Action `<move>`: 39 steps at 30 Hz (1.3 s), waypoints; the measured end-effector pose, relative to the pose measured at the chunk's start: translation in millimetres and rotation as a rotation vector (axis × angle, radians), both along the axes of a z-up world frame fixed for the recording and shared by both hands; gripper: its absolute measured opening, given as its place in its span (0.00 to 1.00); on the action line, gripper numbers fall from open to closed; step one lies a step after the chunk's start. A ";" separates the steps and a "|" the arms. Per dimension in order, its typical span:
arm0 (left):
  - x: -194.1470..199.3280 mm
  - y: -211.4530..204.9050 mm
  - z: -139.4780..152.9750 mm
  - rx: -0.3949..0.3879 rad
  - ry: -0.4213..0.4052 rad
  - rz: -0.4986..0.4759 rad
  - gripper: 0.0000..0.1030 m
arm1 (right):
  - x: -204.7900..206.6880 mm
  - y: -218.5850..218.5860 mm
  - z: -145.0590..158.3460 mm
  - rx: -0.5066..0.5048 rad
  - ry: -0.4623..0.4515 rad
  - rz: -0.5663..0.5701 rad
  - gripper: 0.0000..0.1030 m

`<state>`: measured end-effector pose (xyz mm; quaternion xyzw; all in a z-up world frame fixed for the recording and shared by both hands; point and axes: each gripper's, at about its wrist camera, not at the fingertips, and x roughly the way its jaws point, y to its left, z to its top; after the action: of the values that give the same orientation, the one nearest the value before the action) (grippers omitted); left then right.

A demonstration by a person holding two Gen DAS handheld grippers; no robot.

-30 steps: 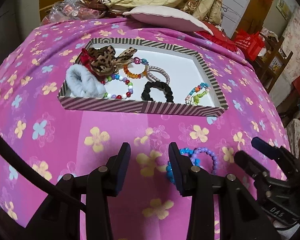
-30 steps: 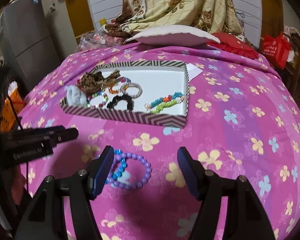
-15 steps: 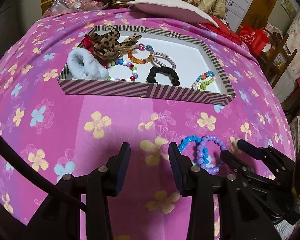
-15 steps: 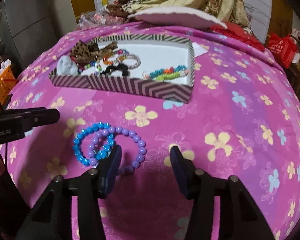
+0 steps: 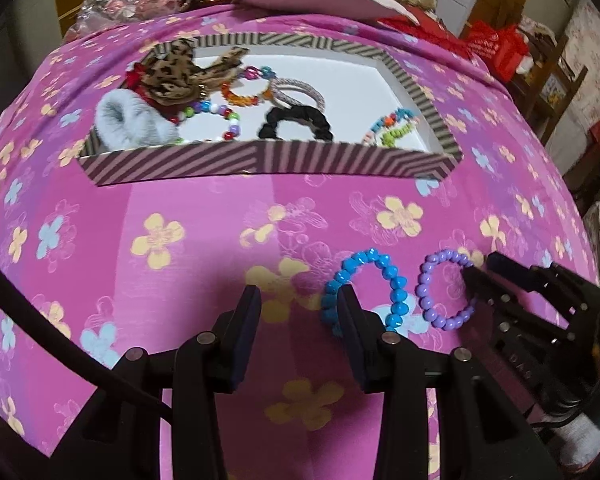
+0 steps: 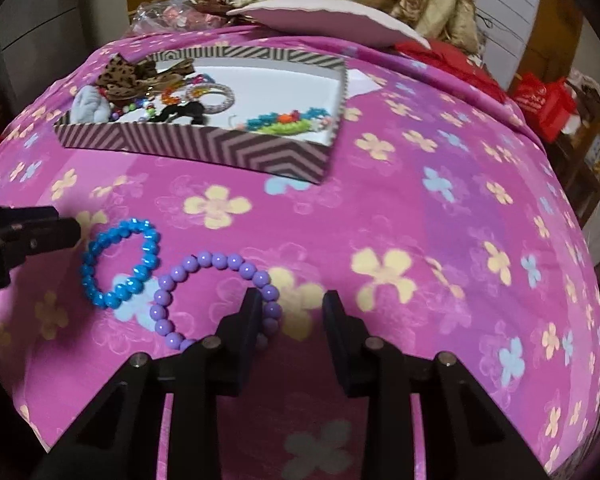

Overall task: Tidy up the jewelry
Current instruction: 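Grasp the blue beaded bracelet with the left tool while the right grasps the purple one, then carry the blue bracelet in the left tool and purple bracelet in the right to the tray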

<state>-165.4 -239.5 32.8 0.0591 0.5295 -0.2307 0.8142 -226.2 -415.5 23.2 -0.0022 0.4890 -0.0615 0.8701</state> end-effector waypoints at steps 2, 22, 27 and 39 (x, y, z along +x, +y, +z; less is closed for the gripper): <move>0.2 -4.9 -4.4 0.014 0.002 -0.008 0.22 | -1.6 -1.7 -0.5 0.017 -0.008 0.000 0.32; 7.5 -13.9 -13.8 -0.057 0.039 -0.077 0.00 | -2.6 -1.5 0.3 0.042 -0.075 0.041 0.09; 5.0 -8.3 -1.4 -0.087 0.022 -0.074 0.00 | -5.8 0.2 15.7 0.064 -0.111 0.052 0.09; 15.1 -7.9 42.1 -0.111 -0.064 -0.078 0.00 | 4.8 10.0 58.3 0.035 -0.180 0.114 0.09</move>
<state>-150.3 -247.4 74.9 0.0417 0.4870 -0.2894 0.8230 -221.4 -405.4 81.5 -0.0092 0.4090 -0.0033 0.9125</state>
